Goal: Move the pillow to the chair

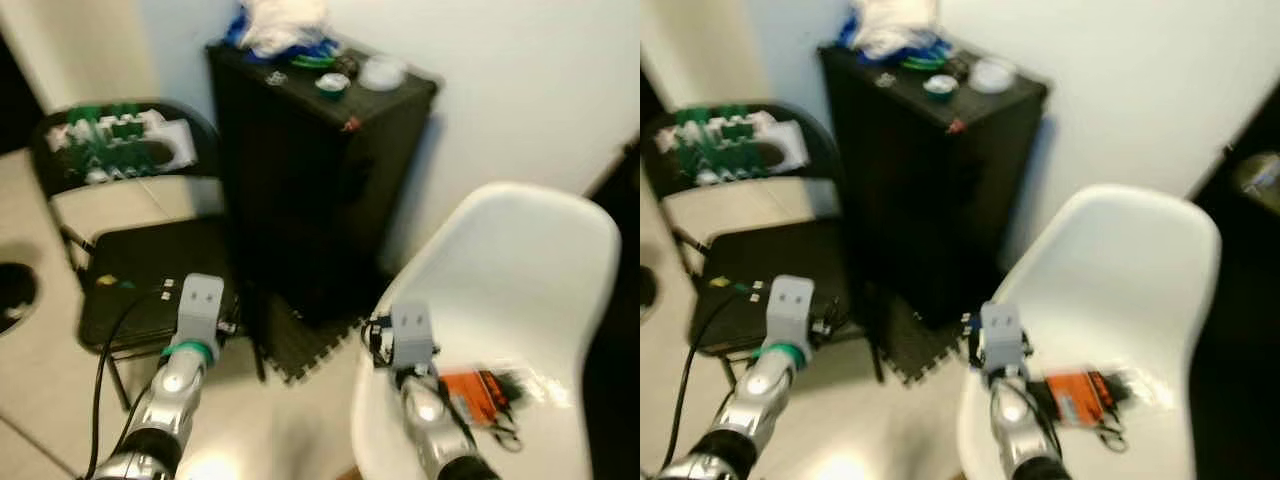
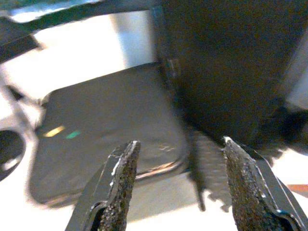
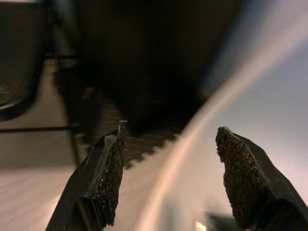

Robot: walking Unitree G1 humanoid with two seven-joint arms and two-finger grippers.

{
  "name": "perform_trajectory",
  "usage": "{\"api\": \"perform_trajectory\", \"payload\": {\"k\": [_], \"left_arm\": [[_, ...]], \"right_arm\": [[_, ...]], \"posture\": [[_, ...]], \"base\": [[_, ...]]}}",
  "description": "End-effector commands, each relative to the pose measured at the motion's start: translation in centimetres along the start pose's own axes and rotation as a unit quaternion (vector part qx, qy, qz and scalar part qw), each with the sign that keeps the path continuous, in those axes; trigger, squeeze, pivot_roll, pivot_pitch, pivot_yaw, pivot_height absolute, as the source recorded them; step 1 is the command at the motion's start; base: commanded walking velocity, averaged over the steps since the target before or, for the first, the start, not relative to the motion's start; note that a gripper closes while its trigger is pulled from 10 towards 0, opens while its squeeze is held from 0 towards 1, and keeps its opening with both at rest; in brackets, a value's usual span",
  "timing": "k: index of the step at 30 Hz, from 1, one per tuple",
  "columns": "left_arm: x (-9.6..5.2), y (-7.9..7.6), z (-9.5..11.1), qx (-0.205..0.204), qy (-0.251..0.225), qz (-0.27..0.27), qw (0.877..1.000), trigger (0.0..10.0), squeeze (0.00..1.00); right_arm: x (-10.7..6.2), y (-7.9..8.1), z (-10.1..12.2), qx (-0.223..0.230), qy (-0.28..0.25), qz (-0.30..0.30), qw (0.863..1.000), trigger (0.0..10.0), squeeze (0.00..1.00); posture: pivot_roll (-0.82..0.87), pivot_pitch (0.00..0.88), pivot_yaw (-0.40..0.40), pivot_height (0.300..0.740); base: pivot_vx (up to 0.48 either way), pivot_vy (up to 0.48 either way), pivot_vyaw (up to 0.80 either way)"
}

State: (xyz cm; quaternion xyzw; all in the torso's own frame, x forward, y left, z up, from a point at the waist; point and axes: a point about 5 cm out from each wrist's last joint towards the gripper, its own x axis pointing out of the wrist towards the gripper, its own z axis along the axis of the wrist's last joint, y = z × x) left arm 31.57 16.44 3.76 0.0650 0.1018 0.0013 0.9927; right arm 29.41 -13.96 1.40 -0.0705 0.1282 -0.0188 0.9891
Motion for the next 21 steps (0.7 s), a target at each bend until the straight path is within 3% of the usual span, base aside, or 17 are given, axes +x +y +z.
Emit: {"api": "perform_trajectory", "payload": {"k": [1,21], "left_arm": [[-0.1,-0.2,-0.6,-0.003,0.017,-0.003,1.000,10.0,0.00],[-0.4,-1.8,-0.9,-0.001,0.023,-0.028,0.999,10.0,0.00]], "right_arm": [[-0.2,0.0,-0.4,0.002,0.006,-0.003,1.000,10.0,0.00],[-0.1,0.1,-0.2,-0.003,0.007,-0.001,1.000,10.0,0.00]], "posture": [[-0.07,0.000,0.007,0.740],[-0.07,0.000,0.003,0.740]], "base": [[0.000,0.000,0.80],[0.000,0.000,0.80]]}}
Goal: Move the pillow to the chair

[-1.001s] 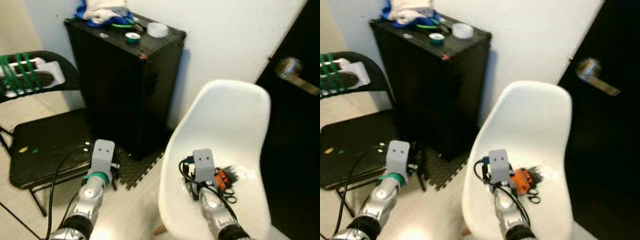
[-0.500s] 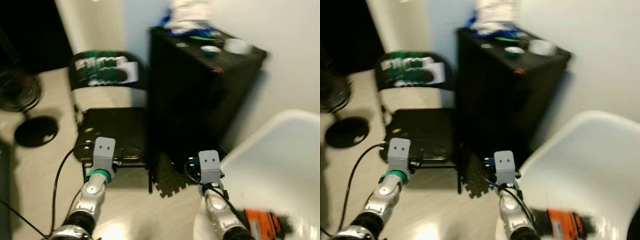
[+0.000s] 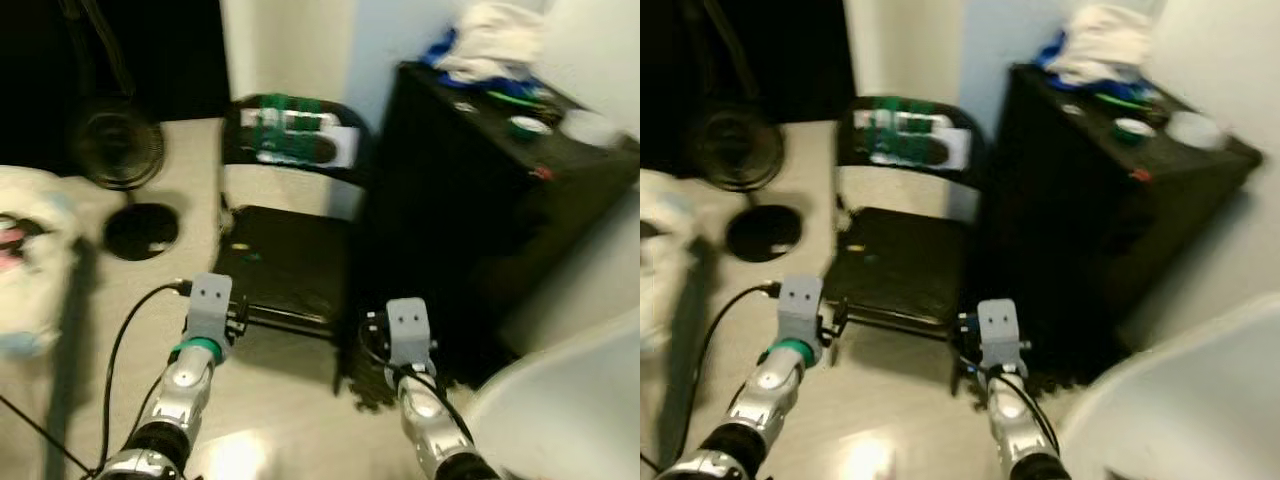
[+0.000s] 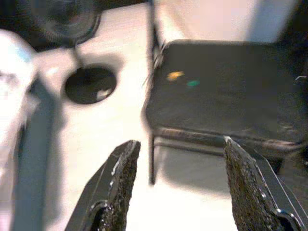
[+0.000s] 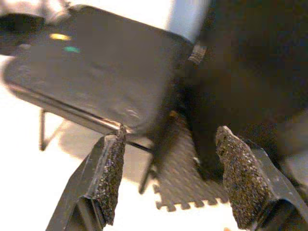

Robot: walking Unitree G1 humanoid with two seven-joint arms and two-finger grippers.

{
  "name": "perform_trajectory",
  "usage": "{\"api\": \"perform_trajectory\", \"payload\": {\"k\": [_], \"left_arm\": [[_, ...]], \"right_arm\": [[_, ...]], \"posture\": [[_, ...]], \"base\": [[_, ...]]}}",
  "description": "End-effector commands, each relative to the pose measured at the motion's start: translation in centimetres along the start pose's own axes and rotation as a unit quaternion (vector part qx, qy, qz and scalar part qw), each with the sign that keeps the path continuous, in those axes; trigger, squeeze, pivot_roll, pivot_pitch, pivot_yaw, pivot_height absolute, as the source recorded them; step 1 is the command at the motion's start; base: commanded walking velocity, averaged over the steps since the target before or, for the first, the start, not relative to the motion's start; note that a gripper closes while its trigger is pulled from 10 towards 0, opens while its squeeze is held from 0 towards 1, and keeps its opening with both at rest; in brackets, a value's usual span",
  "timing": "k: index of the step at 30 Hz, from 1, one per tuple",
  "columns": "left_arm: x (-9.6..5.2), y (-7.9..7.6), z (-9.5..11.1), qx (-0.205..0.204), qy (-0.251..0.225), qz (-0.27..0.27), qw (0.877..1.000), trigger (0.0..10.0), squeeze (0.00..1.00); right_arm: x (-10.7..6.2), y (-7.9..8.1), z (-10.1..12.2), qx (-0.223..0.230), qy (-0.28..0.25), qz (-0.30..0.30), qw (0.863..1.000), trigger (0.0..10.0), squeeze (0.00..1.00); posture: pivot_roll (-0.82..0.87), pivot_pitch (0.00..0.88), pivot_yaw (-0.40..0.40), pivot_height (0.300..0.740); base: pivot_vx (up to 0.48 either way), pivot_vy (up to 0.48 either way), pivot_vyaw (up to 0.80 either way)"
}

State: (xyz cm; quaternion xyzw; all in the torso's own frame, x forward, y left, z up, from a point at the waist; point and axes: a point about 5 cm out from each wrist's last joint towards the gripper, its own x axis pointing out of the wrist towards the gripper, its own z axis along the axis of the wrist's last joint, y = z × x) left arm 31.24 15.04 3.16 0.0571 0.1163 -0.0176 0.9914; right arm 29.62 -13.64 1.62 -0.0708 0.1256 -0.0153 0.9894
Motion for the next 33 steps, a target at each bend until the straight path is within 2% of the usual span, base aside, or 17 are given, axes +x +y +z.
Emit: {"api": "perform_trajectory", "payload": {"k": [1,18,33], "left_arm": [[-0.1,-0.3,-0.4,0.004,0.009,-0.008,1.000,10.0,0.00],[1.0,-0.5,1.5,0.001,-0.004,-0.010,1.000,10.0,0.00],[1.7,1.9,2.6,0.025,-0.003,-0.011,1.000,10.0,0.00]], "right_arm": [[-0.2,-0.2,-0.5,-0.002,0.009,-0.004,1.000,10.0,0.00],[0.2,-0.4,0.0,0.009,0.009,-0.022,1.000,10.0,0.00],[0.0,1.0,-0.4,0.038,0.023,-0.030,0.999,10.0,0.00]], "posture": [[-0.07,0.000,0.003,0.740],[-0.05,0.000,0.035,0.740],[0.03,0.000,0.132,0.740]], "base": [[0.000,0.000,0.80],[0.000,0.000,0.80],[0.000,0.000,0.80]]}}
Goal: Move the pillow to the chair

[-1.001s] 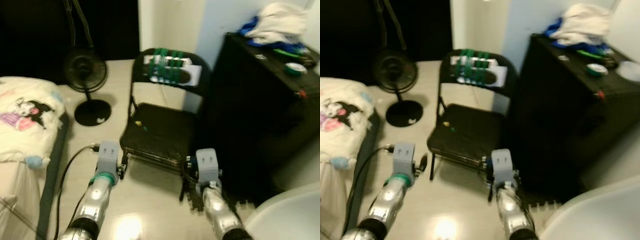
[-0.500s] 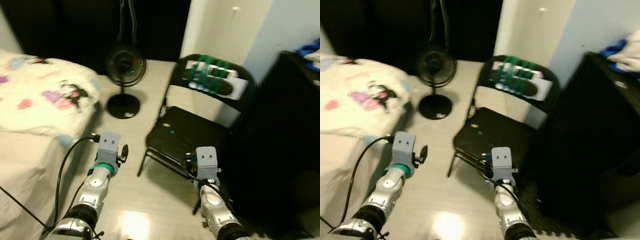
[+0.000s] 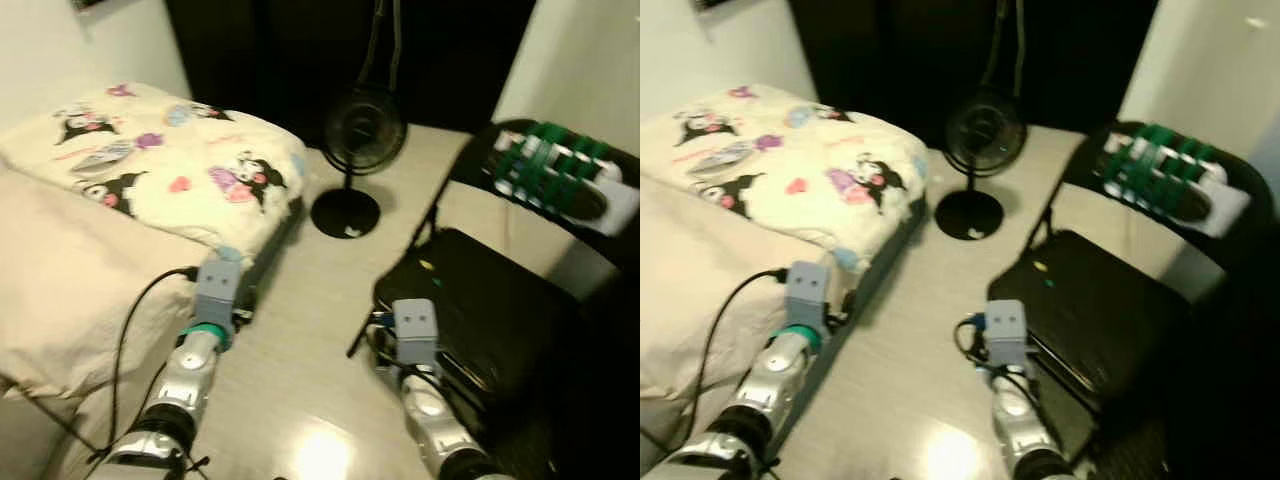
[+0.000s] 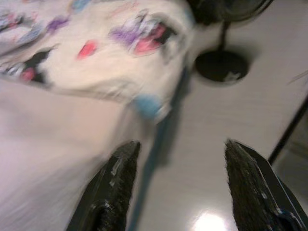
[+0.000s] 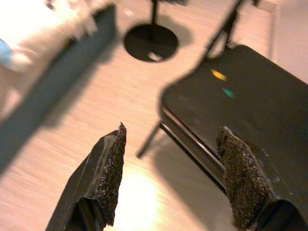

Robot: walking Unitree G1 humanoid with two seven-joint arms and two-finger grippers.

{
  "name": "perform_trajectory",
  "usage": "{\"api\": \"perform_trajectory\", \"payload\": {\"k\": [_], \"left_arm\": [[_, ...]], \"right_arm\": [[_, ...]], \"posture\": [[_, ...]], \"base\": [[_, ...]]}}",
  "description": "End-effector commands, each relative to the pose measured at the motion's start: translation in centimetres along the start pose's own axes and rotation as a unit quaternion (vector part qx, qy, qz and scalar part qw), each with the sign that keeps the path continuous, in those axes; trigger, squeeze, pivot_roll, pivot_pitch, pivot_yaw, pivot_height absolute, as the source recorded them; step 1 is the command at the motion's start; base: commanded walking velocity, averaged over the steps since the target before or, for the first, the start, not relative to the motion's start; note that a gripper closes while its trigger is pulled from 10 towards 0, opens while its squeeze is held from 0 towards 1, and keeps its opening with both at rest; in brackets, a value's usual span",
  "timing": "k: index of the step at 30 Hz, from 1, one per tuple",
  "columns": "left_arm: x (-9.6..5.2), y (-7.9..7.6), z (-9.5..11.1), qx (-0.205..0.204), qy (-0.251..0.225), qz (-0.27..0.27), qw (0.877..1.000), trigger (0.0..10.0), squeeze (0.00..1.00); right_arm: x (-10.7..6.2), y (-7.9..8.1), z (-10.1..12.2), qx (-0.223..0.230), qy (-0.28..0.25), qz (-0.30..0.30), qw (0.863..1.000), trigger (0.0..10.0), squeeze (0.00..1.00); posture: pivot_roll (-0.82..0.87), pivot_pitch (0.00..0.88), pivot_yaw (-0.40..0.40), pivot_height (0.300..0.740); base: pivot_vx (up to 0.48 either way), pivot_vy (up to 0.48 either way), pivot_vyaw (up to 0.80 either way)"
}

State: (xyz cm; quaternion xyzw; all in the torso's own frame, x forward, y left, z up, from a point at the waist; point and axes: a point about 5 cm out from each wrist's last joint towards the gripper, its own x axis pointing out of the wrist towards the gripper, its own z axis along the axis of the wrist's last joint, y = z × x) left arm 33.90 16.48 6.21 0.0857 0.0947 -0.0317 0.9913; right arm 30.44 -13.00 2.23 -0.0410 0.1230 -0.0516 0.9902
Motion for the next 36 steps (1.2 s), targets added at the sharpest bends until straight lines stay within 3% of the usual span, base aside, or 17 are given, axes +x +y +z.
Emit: {"api": "perform_trajectory", "payload": {"k": [1,10,18,23,29,36], "left_arm": [[-0.2,0.1,-0.8,-0.006,0.020,-0.002,1.000,10.0,0.00],[-0.2,-0.4,-0.8,-0.013,0.026,-0.010,1.000,10.0,0.00],[-0.6,-1.1,-1.6,-0.019,0.032,-0.004,0.999,10.0,0.00],[-0.2,-1.4,-0.4,-0.041,0.007,0.006,0.999,10.0,0.00],[0.1,-1.8,1.0,-0.074,-0.013,0.018,0.997,10.0,0.00],[0.1,-2.1,1.2,-0.051,-0.018,0.017,0.998,10.0,0.00]], "right_arm": [[-0.7,0.4,-1.4,0.005,0.025,0.000,1.000,10.0,0.00],[-1.2,0.3,-2.1,0.000,0.032,-0.002,0.999,10.0,0.00],[-0.8,0.0,-1.4,-0.022,0.009,0.026,0.999,10.0,0.00],[-0.2,-0.5,-0.4,-0.009,-0.003,0.028,1.000,10.0,0.00],[0.5,0.0,1.0,-0.021,-0.020,0.057,0.998,10.0,0.00],[0.6,-0.1,0.8,-0.017,-0.009,0.061,0.998,10.0,0.00]], "posture": [[0.03,0.000,0.136,0.740],[0.01,0.000,0.138,0.740],[-0.02,0.000,0.075,0.740],[-0.02,0.000,0.016,0.740],[-0.01,0.000,-0.016,0.740],[-0.01,0.000,-0.030,0.740]], "base": [[0.000,0.000,0.80],[0.000,0.000,0.80],[0.000,0.000,0.80],[0.000,0.000,0.80],[0.000,0.000,0.80],[0.000,0.000,0.80]]}}
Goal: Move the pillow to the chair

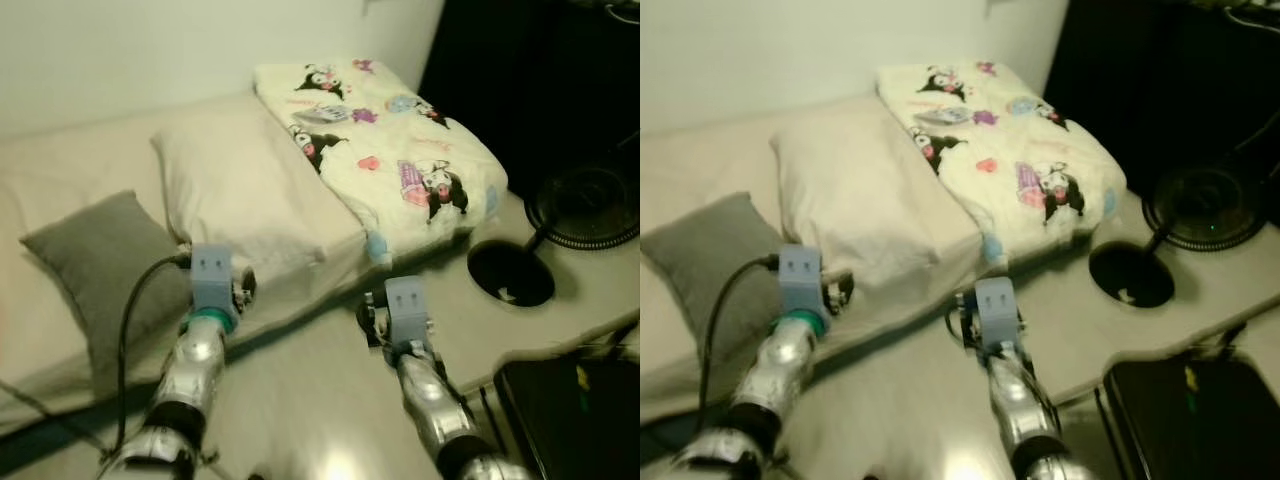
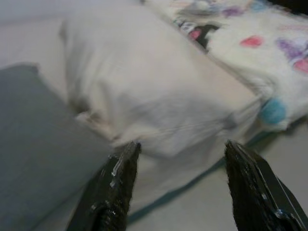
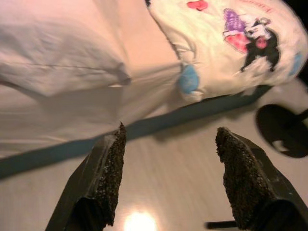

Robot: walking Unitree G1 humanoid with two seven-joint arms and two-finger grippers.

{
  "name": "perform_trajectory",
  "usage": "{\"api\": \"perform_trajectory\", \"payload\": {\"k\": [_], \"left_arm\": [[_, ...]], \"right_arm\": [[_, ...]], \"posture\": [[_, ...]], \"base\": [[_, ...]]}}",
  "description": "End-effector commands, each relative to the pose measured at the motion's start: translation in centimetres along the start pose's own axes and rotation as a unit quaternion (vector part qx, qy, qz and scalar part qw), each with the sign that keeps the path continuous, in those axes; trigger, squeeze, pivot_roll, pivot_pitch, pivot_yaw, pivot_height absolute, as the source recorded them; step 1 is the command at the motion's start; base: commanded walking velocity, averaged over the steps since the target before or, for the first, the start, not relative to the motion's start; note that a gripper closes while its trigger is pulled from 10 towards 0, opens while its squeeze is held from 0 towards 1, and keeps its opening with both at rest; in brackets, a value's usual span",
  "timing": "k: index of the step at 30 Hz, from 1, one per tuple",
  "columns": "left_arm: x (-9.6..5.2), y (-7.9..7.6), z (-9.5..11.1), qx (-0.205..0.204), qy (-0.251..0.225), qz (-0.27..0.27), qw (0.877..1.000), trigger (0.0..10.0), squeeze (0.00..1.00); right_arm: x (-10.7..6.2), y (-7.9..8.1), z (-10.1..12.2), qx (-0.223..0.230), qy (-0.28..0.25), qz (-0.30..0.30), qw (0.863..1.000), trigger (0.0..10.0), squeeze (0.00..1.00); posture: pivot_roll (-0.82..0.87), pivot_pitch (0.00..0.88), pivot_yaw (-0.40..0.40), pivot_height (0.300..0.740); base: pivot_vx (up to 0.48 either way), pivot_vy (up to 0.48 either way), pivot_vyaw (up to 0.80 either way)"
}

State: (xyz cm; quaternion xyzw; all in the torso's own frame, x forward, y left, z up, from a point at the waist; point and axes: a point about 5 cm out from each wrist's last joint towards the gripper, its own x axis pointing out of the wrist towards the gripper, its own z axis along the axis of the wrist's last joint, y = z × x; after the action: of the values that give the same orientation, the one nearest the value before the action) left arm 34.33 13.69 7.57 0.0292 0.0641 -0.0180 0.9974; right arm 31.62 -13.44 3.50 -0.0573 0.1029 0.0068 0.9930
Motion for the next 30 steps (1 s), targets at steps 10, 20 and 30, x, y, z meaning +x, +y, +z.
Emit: {"api": "perform_trajectory", "payload": {"k": [10,20,30], "left_arm": [[-0.5,0.3,-1.0,0.001,0.027,0.015,1.000,10.0,0.00],[-0.9,0.7,-1.5,0.009,0.028,0.022,0.999,10.0,0.00],[-1.1,0.7,-1.4,0.010,0.020,0.022,1.000,10.0,0.00]], "right_arm": [[-0.4,0.0,-0.9,0.009,0.017,-0.004,1.000,10.0,0.00],[-0.7,0.2,-1.4,0.019,0.027,0.000,0.999,10.0,0.00],[-1.0,0.8,-1.9,0.056,0.040,0.014,0.998,10.0,0.00]], "posture": [[-0.01,0.000,-0.011,0.740],[-0.01,0.000,-0.017,0.740],[0.01,0.000,-0.048,0.740]], "base": [[0.000,0.000,0.80],[0.000,0.000,0.41],[0.000,0.000,0.00]]}}
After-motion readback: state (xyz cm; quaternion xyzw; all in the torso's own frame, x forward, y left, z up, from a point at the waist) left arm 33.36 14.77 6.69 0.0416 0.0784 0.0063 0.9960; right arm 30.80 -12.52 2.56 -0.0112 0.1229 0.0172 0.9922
